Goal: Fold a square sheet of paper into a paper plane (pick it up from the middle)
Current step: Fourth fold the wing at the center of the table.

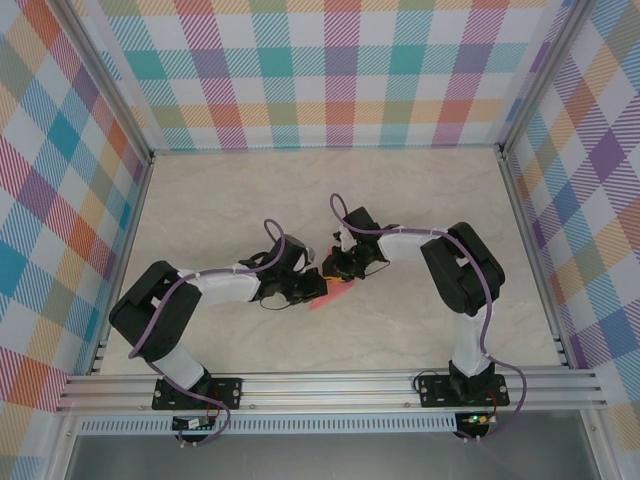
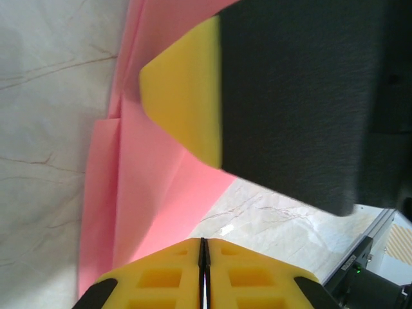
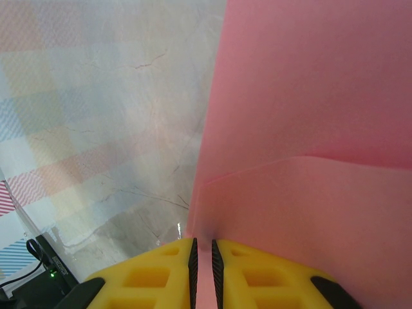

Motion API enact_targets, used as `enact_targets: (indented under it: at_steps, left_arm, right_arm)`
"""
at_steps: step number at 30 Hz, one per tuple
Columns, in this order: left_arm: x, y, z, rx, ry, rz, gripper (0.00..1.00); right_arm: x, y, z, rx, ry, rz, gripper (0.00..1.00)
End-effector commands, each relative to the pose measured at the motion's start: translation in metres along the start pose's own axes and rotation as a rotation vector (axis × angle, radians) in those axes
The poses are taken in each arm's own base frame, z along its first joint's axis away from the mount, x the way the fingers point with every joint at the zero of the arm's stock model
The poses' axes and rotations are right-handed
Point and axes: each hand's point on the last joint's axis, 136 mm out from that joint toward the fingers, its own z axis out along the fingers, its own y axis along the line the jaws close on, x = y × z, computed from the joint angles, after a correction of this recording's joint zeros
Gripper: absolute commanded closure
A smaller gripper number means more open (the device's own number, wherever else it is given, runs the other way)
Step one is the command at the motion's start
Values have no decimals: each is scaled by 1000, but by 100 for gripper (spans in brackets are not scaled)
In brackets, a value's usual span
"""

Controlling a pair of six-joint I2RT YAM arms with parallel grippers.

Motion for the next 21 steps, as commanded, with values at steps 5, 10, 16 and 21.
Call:
enact_targets:
  at_steps: [5, 10, 16, 21]
  left_arm:
    - [18, 38, 10, -68, 53, -68, 90]
    - [27, 48, 9, -87, 66, -80, 90]
    - [35, 56, 2, -107, 67, -81, 90]
    - [41, 62, -5, -124, 72, -94, 90]
  right_arm:
    - [38, -74, 22, 235, 106, 110, 82]
    - [38, -74, 21, 235, 106, 111, 82]
    - [38, -75, 21, 240, 107, 113, 82]
    - [39, -77, 22, 244, 110, 116, 82]
